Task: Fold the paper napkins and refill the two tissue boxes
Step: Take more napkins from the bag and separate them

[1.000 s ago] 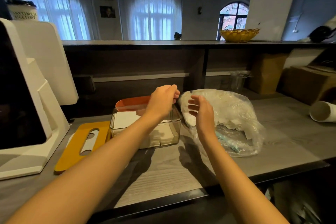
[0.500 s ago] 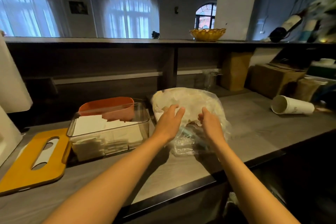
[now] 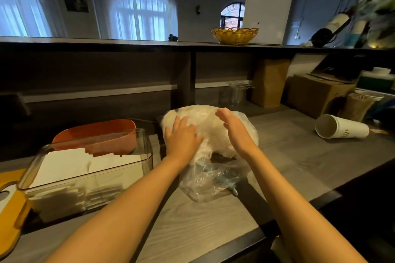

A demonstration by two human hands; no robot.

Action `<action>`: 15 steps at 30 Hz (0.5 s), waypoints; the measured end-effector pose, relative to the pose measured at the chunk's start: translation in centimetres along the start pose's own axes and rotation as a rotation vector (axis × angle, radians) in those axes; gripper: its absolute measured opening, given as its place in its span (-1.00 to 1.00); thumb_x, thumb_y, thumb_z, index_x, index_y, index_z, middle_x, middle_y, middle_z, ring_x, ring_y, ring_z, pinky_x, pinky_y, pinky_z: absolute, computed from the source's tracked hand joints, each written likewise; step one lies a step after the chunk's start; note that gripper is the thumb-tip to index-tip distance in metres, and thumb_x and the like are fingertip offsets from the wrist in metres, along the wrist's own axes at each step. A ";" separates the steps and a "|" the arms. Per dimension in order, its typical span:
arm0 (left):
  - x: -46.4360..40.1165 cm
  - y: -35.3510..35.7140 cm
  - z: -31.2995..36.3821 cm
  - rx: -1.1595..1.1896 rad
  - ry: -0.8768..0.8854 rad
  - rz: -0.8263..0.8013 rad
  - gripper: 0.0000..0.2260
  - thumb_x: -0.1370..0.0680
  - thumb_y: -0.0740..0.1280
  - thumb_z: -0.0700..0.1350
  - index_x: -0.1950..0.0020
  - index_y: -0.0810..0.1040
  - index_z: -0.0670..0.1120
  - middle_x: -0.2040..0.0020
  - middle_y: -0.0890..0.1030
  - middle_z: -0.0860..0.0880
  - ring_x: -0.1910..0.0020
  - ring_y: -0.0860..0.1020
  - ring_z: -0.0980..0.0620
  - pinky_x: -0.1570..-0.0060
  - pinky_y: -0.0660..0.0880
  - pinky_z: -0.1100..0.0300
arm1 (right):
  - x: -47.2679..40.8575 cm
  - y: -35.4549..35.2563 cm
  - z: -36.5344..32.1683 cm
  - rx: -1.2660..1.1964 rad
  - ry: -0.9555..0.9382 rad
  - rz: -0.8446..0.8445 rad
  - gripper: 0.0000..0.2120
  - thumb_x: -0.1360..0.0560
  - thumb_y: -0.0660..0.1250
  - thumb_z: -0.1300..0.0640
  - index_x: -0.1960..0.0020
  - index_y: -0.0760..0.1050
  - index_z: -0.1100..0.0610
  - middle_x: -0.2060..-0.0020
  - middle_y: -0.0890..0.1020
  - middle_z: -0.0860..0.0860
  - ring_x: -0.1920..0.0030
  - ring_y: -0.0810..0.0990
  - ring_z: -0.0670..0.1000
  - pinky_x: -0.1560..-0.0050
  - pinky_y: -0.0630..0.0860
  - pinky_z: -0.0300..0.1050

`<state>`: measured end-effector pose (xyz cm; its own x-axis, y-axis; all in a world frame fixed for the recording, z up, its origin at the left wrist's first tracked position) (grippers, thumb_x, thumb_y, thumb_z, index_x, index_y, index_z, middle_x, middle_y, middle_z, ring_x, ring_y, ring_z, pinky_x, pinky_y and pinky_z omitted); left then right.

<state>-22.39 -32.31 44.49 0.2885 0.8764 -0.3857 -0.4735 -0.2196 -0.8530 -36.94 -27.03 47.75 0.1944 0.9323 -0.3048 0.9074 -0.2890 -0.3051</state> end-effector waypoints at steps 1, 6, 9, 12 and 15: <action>0.0 0.1 -0.4 0.080 -0.016 0.021 -0.73 -0.66 0.23 0.07 -0.18 0.59 -0.07 -0.52 0.34 -0.09 -0.55 0.20 -0.13 -0.52 0.10 -0.18 | -0.3 0.0 0.0 0.023 -0.010 -0.012 -0.48 -0.67 -0.04 -0.21 -0.43 0.42 0.05 -0.37 0.50 -0.03 -0.34 0.44 -0.07 -0.38 0.31 -0.11; 0.6 -0.8 -1.2 0.238 -0.144 0.166 -0.69 -0.73 0.08 -0.05 0.09 0.51 -0.10 0.20 0.52 -0.02 0.15 0.53 -0.06 0.23 0.37 0.10 | -1.0 -0.3 0.8 0.093 0.030 0.112 -0.52 -0.70 -0.04 -0.13 -0.03 0.58 0.09 0.09 0.65 0.02 0.01 0.59 0.01 -0.12 0.51 0.00; 1.1 -1.3 -1.0 0.290 -0.180 0.191 -0.69 -0.73 0.04 -0.05 0.02 0.49 -0.15 0.20 0.49 -0.06 0.20 0.48 -0.07 0.23 0.33 0.10 | -0.4 -0.8 1.2 0.167 0.046 0.196 -0.38 -0.70 -0.03 -0.11 0.24 0.62 0.18 0.29 0.67 0.03 0.16 0.62 0.00 -0.03 0.51 -0.01; 1.4 -1.6 -0.6 0.428 -0.145 0.239 -0.71 -0.73 0.08 -0.04 0.11 0.43 -0.11 0.29 0.46 -0.04 0.29 0.46 0.01 0.30 0.33 0.15 | 0.3 -1.5 1.1 0.233 0.009 0.272 -0.31 -0.69 -0.02 -0.14 0.35 0.65 0.18 0.31 0.68 0.02 0.19 0.61 -0.02 0.02 0.43 -0.06; 1.7 -2.2 0.3 0.453 -0.103 0.240 -0.82 -0.70 0.16 0.00 0.00 0.44 -0.07 0.29 0.46 0.01 0.30 0.47 0.04 0.28 0.39 0.15 | 0.9 -1.4 0.3 0.231 -0.008 0.251 -0.35 -0.69 -0.03 -0.16 0.13 0.70 0.20 0.13 0.68 0.03 0.07 0.59 -0.02 0.01 0.41 -0.06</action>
<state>-21.09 -30.23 45.82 0.0553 0.8667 -0.4957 -0.8356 -0.2316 -0.4982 -38.17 -25.80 47.66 0.3968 0.8246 -0.4032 0.7233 -0.5514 -0.4158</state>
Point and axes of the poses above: each hand's wrist, its own x-axis away from the middle knuckle, its own y-axis out of the palm, z = x × y, the point moved 4 cm from there along -x, towards the middle knuckle
